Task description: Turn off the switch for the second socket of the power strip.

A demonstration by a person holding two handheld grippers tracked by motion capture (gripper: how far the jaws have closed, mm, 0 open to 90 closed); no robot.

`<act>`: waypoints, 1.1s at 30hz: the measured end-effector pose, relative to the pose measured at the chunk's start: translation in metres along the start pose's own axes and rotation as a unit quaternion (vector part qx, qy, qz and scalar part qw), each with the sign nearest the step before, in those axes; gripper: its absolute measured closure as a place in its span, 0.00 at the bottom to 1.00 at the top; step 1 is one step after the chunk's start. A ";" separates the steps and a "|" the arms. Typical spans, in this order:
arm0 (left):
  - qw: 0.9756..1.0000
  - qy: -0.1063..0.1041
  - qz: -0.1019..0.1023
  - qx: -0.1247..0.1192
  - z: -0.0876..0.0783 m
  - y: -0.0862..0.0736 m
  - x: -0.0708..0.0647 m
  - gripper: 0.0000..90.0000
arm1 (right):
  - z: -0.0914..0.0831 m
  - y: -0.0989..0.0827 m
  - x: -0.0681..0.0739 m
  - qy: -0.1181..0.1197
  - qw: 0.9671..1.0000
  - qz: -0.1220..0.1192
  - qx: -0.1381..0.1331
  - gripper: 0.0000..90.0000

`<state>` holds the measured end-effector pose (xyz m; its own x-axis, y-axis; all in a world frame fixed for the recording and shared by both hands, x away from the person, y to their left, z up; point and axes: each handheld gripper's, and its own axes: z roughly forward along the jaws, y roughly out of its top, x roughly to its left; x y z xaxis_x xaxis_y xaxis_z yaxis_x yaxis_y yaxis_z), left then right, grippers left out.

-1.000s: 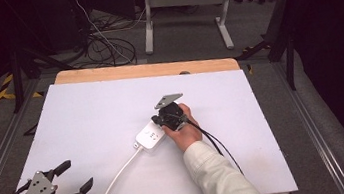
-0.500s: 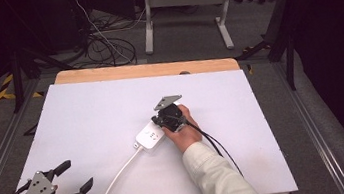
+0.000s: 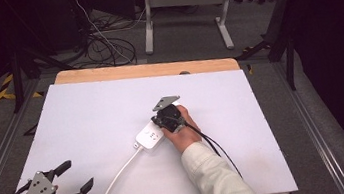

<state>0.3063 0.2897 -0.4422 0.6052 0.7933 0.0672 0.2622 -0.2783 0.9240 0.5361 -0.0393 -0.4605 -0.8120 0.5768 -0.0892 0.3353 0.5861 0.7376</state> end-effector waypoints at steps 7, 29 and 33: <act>1.000 0.001 -0.001 -0.002 0.000 0.000 0.000 0.19 | 0.000 0.002 0.002 -0.003 1.000 -0.001 0.006 1.00; 1.000 0.001 0.001 0.000 0.000 0.000 0.002 0.19 | -0.021 0.014 -0.003 0.011 0.999 0.015 -0.038 1.00; 1.000 0.000 0.000 0.001 0.000 0.000 0.002 0.19 | -0.030 0.015 -0.002 0.015 0.999 0.014 -0.045 1.00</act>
<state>0.3075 0.2908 -0.4422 0.6049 0.7934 0.0677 0.2628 -0.2792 0.9236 0.5283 -0.0483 -0.4288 -0.8174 0.5741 -0.0484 0.3146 0.5152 0.7972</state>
